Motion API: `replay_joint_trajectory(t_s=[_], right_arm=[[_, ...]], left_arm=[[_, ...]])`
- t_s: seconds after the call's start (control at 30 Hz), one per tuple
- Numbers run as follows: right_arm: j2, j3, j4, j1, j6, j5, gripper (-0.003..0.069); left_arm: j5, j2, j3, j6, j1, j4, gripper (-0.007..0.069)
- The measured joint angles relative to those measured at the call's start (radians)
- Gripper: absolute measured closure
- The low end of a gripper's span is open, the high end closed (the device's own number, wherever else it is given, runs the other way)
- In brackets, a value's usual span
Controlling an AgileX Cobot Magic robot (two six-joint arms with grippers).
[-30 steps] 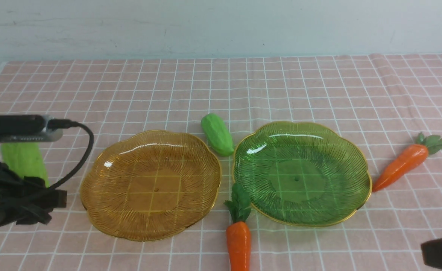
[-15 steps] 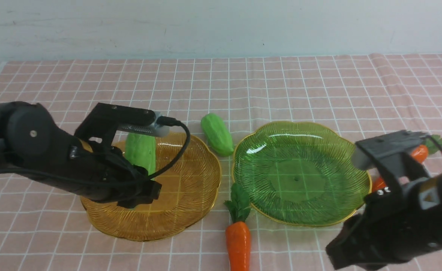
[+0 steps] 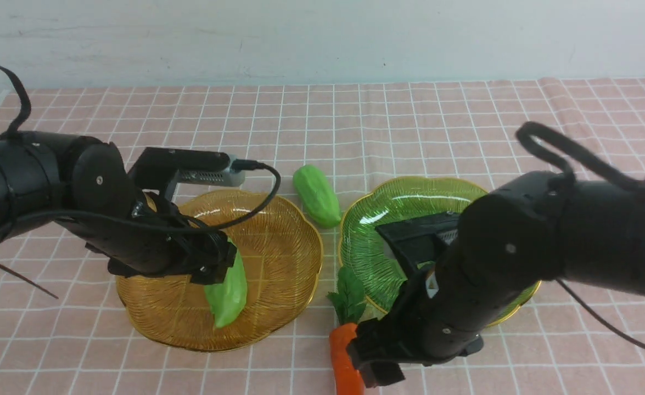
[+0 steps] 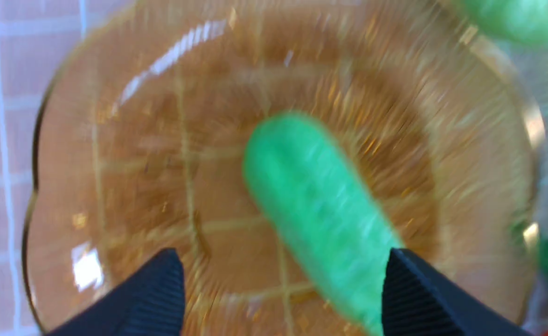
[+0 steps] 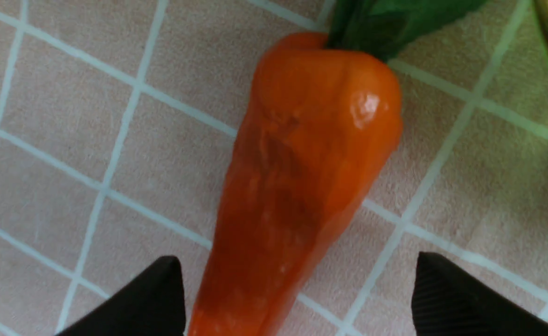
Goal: Put different types of vegetables on the plate.
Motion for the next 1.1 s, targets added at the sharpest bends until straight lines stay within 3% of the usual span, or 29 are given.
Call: replay_joint_trajectory(t_s=[0.07, 0.17, 0.23, 0.3, 0.6, 0.83, 1.1], right_arm=[[0.040, -0.018, -0.001, 0.002, 0.000, -0.009, 0.0074], [0.059, -0.029, -0.017, 0.004, 0.000, -0.007, 0.0134], [0.059, -0.029, -0.031, 0.004, 0.000, -0.005, 0.0253], [0.057, -0.031, -0.044, 0.004, 0.000, 0.021, 0.0427], [-0.221, -0.031, -0.203, -0.026, 0.054, 0.157, 0.0402], [-0.283, -0.036, -0.270, -0.258, 0.059, 0.127, 0.0402], [-0.215, -0.036, -0.172, -0.434, -0.004, -0.014, 0.0391]], left_arm=[[0.004, 0.010, -0.070, 0.017, 0.000, -0.027, 0.0136], [0.015, 0.037, -0.142, 0.026, 0.000, -0.048, 0.0146], [0.031, 0.070, -0.198, 0.032, -0.002, -0.068, 0.0146], [0.052, 0.120, -0.272, 0.045, -0.013, -0.083, 0.0146], [0.128, 0.393, -0.599, 0.060, -0.093, -0.101, 0.0146], [0.182, 0.573, -0.805, 0.053, -0.107, -0.118, 0.0146], [0.224, 0.708, -0.955, 0.008, -0.107, -0.118, 0.0146]])
